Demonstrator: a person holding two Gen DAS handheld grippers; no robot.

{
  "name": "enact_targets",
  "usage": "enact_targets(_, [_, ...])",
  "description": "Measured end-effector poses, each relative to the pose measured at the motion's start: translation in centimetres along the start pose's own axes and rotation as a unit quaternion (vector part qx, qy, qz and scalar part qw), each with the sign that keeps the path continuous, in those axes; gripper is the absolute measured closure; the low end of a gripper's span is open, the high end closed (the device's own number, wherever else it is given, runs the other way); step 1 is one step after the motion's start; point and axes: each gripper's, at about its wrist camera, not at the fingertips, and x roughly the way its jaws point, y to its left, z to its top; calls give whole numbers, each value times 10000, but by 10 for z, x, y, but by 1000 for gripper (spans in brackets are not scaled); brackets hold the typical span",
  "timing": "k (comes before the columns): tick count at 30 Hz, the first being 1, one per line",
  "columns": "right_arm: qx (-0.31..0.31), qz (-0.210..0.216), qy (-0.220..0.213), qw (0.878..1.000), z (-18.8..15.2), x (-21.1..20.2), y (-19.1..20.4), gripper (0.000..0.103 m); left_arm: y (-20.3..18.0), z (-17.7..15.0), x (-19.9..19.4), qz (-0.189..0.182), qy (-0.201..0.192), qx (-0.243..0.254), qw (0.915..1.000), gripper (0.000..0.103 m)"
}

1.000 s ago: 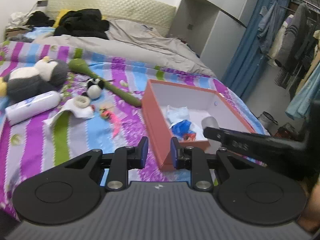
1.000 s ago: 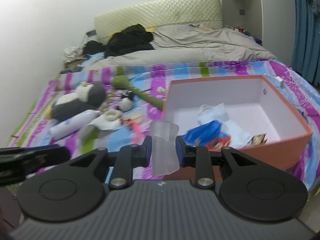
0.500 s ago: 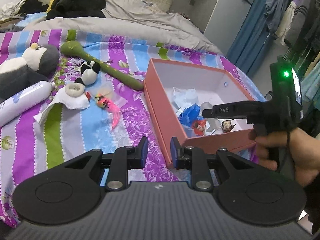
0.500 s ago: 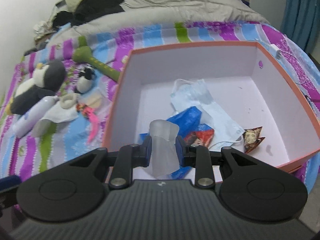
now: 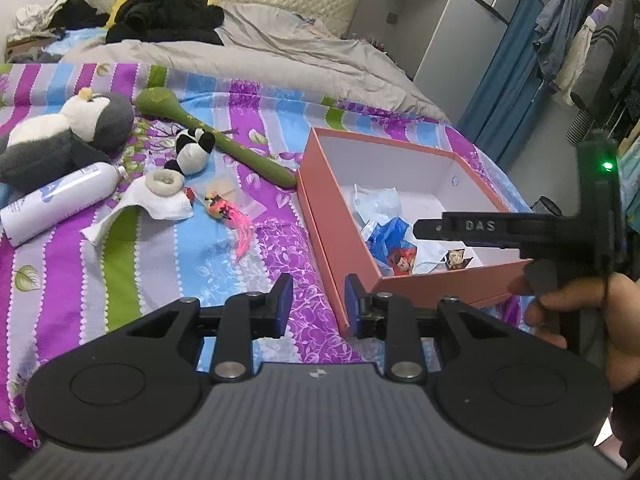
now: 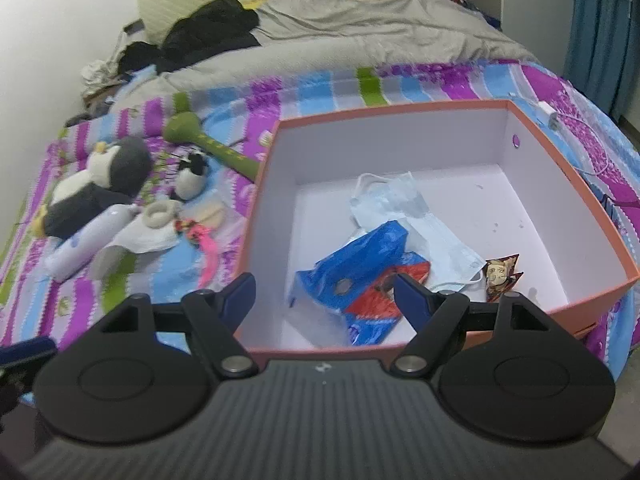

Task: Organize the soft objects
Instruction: 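Withdraw both open tools from the box back toward the pile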

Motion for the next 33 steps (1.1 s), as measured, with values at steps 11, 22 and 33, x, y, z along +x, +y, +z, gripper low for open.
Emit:
enact_targets(11, [-119, 559, -547, 9969, -31, -61, 28, 25, 2, -15, -32, 83, -269, -31, 9996, 70])
enact_targets(22, [-298, 1001, -639, 9925, -77, -98, 63, 25, 16, -42, -69, 213, -450, -226, 9985, 70])
enact_targets(33, [-555, 1144, -528, 9905, -90, -84, 90, 25, 51, -57, -72, 442, -492, -595, 9960, 56])
